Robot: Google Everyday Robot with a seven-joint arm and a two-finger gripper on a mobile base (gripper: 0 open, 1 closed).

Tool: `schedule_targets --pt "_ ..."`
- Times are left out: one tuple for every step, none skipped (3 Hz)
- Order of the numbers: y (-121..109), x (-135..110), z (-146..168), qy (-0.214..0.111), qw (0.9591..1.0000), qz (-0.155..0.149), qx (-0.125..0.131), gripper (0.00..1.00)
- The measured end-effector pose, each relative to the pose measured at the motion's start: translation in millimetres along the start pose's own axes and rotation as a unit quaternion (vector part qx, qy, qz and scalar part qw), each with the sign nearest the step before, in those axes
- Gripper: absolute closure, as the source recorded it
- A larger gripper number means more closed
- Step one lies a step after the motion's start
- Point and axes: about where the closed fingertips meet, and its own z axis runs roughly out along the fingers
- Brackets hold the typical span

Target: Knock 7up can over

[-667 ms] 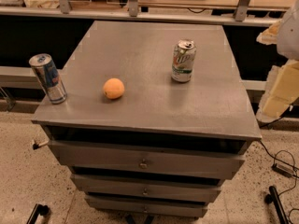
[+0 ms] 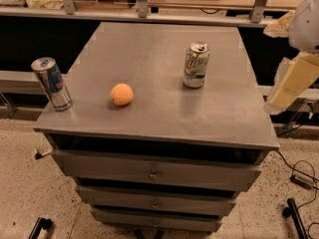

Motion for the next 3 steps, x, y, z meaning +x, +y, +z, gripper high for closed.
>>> schedule_targets --pt "-29.3 -26.0 18.7 -0.060 0.9979 -0.024 -0.005 0.00" --pt "-61.4 -56.1 51.5 -0.104 0.9929 -0.050 -0.029 0.00" --pt "-59.0 -53.4 48.6 -0.106 0.9930 -0.047 -0.024 0.00"
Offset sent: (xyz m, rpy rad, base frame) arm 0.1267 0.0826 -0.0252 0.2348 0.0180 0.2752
